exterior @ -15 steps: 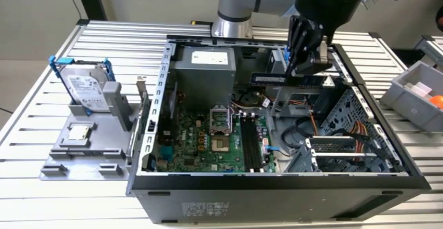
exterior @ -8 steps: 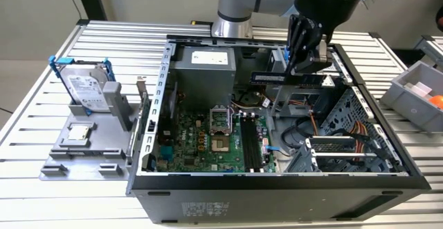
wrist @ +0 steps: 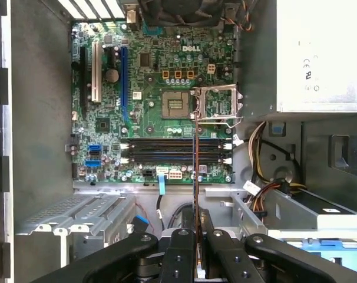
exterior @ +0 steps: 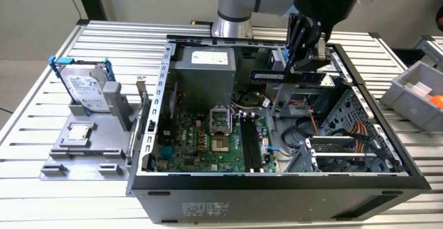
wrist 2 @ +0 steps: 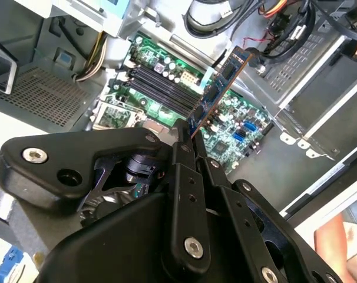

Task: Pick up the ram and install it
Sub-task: 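Insert the ram into the slot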

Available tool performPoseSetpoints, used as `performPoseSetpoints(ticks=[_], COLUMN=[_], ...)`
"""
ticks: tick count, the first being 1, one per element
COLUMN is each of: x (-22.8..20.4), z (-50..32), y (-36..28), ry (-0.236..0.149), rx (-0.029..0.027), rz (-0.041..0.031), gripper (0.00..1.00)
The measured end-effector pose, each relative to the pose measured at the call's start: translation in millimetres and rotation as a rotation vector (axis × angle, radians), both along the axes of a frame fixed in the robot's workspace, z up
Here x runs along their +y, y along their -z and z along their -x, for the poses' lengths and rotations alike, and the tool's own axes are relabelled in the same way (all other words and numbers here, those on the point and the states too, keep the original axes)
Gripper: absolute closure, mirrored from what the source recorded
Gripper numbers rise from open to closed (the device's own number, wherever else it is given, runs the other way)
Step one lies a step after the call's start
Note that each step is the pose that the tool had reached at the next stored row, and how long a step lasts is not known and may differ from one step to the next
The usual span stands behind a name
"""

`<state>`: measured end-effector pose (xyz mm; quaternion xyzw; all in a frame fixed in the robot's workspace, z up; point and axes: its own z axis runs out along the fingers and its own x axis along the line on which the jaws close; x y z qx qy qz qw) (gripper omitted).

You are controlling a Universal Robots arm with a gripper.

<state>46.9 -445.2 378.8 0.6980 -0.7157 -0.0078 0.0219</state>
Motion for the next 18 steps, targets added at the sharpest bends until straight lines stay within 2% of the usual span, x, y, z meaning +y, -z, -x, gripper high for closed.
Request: performPoseSetpoints(ticks=[18], x=[0.6], z=[0.0], y=[0.0], ry=[0.002], rx=[0.0000], rz=[0.0003], gripper=[1.00])
